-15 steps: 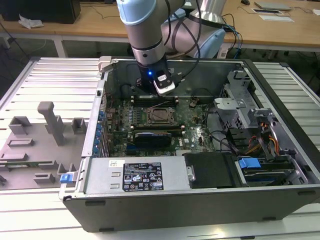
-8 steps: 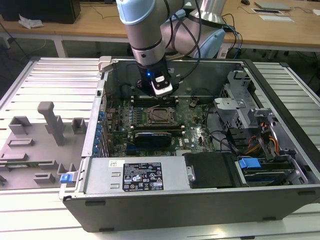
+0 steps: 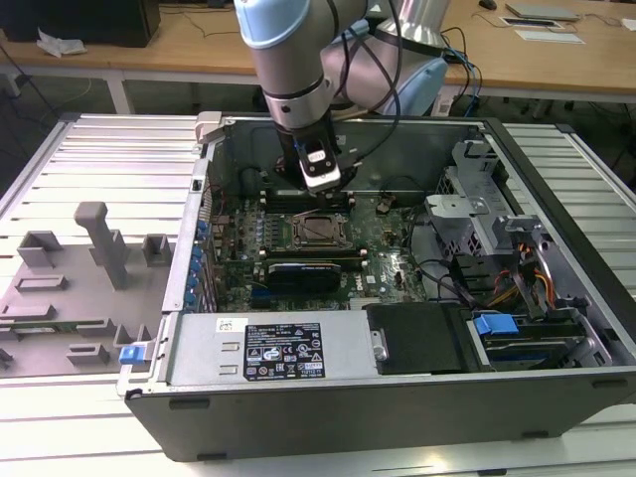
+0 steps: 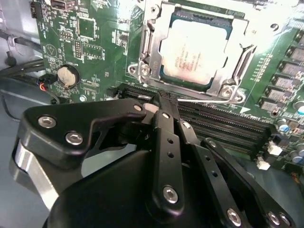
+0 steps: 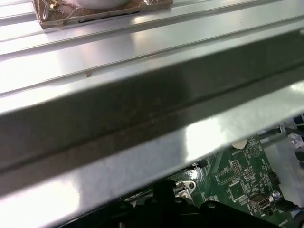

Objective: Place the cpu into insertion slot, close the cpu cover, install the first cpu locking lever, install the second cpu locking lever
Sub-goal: 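Install the first cpu locking lever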

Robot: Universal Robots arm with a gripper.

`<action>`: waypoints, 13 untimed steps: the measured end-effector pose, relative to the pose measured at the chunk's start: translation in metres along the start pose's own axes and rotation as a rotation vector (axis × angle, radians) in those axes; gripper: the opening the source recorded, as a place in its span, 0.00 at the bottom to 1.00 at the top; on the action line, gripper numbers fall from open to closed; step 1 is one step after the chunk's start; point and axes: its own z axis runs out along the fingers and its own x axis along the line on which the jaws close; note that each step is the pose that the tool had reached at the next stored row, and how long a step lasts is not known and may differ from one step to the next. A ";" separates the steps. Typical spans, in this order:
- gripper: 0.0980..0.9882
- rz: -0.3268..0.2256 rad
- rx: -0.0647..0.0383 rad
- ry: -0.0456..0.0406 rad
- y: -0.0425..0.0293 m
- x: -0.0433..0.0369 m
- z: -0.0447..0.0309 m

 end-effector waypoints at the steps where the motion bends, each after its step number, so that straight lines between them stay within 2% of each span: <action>1: 0.01 0.003 0.001 -0.0005 0.0010 0.0003 0.0002; 13: 0.01 0.051 0.013 -0.0104 0.0022 0.0004 0.0077</action>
